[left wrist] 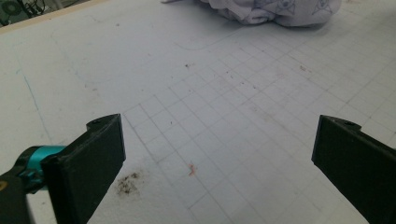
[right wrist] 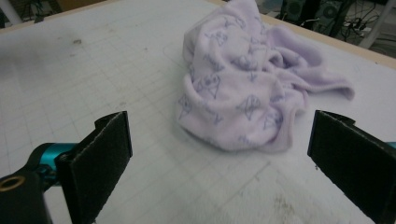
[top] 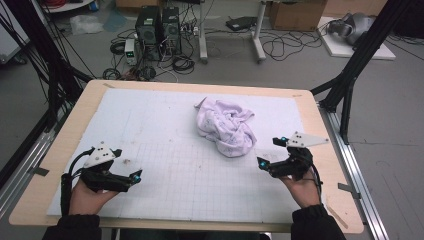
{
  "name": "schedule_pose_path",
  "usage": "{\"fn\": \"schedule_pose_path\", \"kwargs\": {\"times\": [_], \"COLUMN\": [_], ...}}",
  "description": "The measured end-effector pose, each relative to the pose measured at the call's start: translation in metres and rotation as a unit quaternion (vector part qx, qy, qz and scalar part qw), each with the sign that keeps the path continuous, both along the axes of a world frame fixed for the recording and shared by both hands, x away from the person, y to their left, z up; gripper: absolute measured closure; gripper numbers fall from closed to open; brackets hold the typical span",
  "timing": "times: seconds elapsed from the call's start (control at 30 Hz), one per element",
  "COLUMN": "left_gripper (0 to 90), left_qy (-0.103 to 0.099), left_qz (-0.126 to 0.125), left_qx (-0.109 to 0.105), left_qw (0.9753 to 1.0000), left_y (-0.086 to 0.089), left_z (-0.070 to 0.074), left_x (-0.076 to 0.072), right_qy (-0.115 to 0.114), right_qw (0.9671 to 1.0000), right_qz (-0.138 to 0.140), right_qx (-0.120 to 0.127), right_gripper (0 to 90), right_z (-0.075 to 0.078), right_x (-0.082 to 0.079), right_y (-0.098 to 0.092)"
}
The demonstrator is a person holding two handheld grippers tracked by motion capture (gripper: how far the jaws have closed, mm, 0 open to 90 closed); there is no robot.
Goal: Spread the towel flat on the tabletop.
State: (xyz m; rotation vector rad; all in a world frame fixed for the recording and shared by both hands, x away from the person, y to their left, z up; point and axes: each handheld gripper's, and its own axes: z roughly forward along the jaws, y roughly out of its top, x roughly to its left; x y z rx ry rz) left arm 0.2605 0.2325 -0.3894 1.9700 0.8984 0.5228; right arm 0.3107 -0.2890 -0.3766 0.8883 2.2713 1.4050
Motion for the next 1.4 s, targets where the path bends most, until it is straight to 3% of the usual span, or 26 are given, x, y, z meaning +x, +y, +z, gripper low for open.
{"fn": "schedule_pose_path", "kwargs": {"times": [0.1, 0.33, 0.47, 0.53, 0.67, 0.87, 0.93, 1.07, 1.1, 1.13, 1.17, 1.23, 1.4], "left_gripper": [5.4, 5.4, 5.4, 5.4, 5.4, 5.4, 5.4, 5.4, 5.4, 5.4, 5.4, 5.4, 5.4], "left_qy": [0.001, -0.004, -0.002, -0.001, 0.001, 0.003, 0.004, 0.005, 0.005, 0.005, 0.005, 0.004, 0.004], "left_qz": [-0.006, -0.002, -0.003, -0.001, 0.001, -0.001, -0.002, -0.005, -0.005, -0.004, -0.004, -0.004, -0.002], "left_qx": [0.004, 0.001, 0.002, 0.0, -0.001, -0.001, -0.001, 0.004, 0.004, 0.001, 0.002, 0.002, -0.001], "left_qw": [1.0, 1.0, 1.0, 1.0, 1.0, 1.0, 1.0, 1.0, 1.0, 1.0, 1.0, 1.0, 1.0], "left_y": [0.0, 0.0, 0.001, 0.002, 0.003, 0.002, 0.001, 0.0, 0.0, -0.001, -0.001, 0.0, 0.001], "left_z": [-0.001, -0.001, -0.002, -0.003, -0.004, -0.005, -0.006, -0.006, -0.006, -0.006, -0.007, -0.006, -0.006], "left_x": [0.0, 0.0, 0.0, 0.001, 0.002, 0.002, 0.003, 0.004, 0.004, 0.004, 0.004, 0.004, 0.004], "right_qy": [0.0, 0.003, 0.032, 0.045, 0.057, 0.066, 0.071, 0.06, 0.06, 0.058, 0.058, 0.073, 0.09], "right_qw": [0.9999, 0.9993, 0.9971, 0.9955, 0.9937, 0.993, 0.9909, 0.9894, 0.9894, 0.9894, 0.9894, 0.9909, 0.9923], "right_qz": [0.009, 0.034, 0.051, 0.059, 0.064, 0.054, 0.05, 0.038, 0.038, 0.037, 0.037, 0.034, 0.039], "right_qx": [-0.008, -0.019, -0.047, -0.059, -0.071, -0.081, -0.103, -0.127, -0.127, -0.128, -0.128, -0.108, -0.075], "right_gripper": [6.4, 15.3, 22.4, 33.5, 38.3, 40.3, 40.5, 52.8, 52.8, 61.1, 61.1, 69.0, 71.5], "right_z": [0.01, 0.012, -0.007, -0.016, -0.027, -0.038, -0.048, -0.053, -0.053, -0.052, -0.052, -0.049, -0.042], "right_x": [0.019, 0.045, 0.065, 0.07, 0.078, 0.085, 0.088, 0.087, 0.087, 0.088, 0.088, 0.088, 0.088], "right_y": [0.015, 0.044, 0.065, 0.07, 0.077, 0.083, 0.091, 0.1, 0.1, 0.099, 0.099, 0.094, 0.087]}}
